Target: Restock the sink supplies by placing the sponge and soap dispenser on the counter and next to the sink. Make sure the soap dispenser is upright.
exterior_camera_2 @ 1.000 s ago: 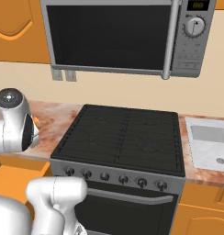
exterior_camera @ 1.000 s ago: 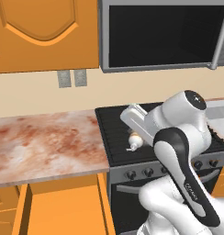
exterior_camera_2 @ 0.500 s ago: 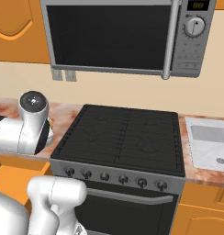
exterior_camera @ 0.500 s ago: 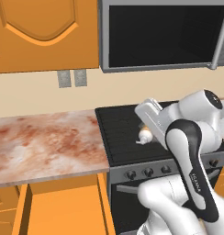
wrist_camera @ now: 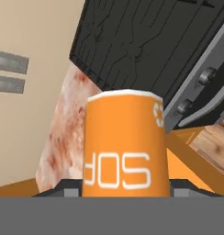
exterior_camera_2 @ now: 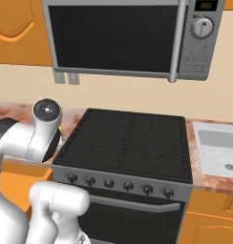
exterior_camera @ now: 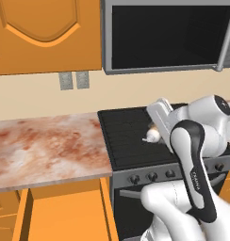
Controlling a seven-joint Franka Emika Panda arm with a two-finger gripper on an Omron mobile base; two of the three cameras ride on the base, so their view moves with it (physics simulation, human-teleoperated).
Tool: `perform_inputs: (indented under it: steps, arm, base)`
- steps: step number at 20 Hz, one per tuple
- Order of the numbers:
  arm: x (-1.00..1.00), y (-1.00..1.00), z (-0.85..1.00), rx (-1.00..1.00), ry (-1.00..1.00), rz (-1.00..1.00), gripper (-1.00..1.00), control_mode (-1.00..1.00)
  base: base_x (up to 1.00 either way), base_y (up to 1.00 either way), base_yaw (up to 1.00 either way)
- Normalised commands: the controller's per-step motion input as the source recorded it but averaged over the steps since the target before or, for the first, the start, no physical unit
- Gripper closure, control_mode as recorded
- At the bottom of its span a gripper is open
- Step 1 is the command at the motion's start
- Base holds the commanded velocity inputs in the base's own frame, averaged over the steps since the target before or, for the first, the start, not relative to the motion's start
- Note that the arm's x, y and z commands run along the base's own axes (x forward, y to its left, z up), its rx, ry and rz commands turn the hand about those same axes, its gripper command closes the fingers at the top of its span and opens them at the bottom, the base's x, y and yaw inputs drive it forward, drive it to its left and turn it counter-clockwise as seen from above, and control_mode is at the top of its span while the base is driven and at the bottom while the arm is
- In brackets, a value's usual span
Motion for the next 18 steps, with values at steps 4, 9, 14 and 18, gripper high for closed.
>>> perform_inputs:
  steps: [4, 9, 14, 18]
  arm:
    - [0.4, -0.1, 0.0, 0.05, 0.11, -0.13, 1.0, -1.0]
    - [0.16, -0.01, -0.02, 0.01, 0.04, -0.08, 1.0, -1.0]
    - [0.0, 0.0, -0.02, 0.01, 0.0, -0.02, 1.0, -1.0]
    - [-0.28, -0.31, -0.13, 0.12, 0.0, -0.1, 1.0, -1.0]
  base:
    - [0.0, 0.0, 0.0]
    - [0.0, 0.0, 0.0]
    - [0.0, 0.0, 0.0]
    - [0.0, 0.0, 0.0]
